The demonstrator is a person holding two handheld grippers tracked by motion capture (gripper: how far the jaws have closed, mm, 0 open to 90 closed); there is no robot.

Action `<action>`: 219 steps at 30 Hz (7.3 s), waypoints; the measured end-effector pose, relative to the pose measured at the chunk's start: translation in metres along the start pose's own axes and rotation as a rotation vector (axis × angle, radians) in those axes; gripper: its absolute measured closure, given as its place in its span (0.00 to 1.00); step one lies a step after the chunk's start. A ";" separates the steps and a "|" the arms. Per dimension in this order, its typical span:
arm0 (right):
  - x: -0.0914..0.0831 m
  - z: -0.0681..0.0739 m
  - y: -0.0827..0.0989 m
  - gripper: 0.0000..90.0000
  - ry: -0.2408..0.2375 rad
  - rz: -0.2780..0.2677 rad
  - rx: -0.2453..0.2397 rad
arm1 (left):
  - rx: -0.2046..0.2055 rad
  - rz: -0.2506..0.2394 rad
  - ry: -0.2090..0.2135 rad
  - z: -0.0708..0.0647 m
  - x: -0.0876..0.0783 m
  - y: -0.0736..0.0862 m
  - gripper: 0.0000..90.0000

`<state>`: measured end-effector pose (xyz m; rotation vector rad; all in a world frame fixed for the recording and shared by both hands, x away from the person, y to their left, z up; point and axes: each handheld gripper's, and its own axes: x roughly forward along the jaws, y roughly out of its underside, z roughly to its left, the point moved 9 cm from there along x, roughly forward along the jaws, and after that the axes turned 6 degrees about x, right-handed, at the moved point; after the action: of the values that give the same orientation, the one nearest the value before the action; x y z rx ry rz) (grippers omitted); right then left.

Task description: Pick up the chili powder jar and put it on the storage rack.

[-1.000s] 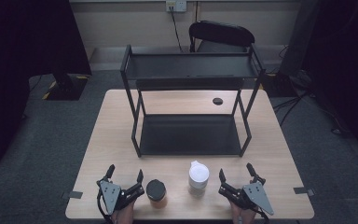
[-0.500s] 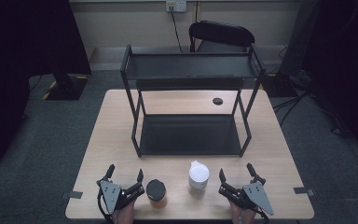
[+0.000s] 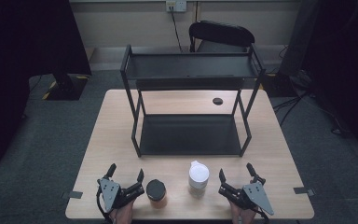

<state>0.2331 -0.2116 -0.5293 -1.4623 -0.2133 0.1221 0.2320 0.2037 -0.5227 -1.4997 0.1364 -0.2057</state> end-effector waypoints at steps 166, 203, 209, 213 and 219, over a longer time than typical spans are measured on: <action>0.000 -0.001 0.000 0.03 -0.008 0.001 0.000 | 0.030 -0.173 0.300 -0.005 0.014 -0.170 0.39; 0.000 -0.001 0.000 0.03 -0.009 0.002 0.000 | 0.001 -0.152 0.312 0.007 0.113 -0.297 0.39; 0.000 -0.001 0.000 0.03 -0.009 0.002 0.001 | -0.002 -0.143 0.296 0.008 0.132 -0.316 0.39; 0.000 -0.001 0.000 0.03 -0.010 0.002 0.000 | 0.011 -0.129 0.289 0.005 0.149 -0.327 0.39; 0.000 -0.001 0.000 0.03 -0.012 0.002 0.001 | 0.018 -0.115 0.275 -0.001 0.174 -0.332 0.39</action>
<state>0.2330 -0.2125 -0.5292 -1.4616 -0.2212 0.1327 0.3847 0.1452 -0.1856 -1.4570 0.2682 -0.5044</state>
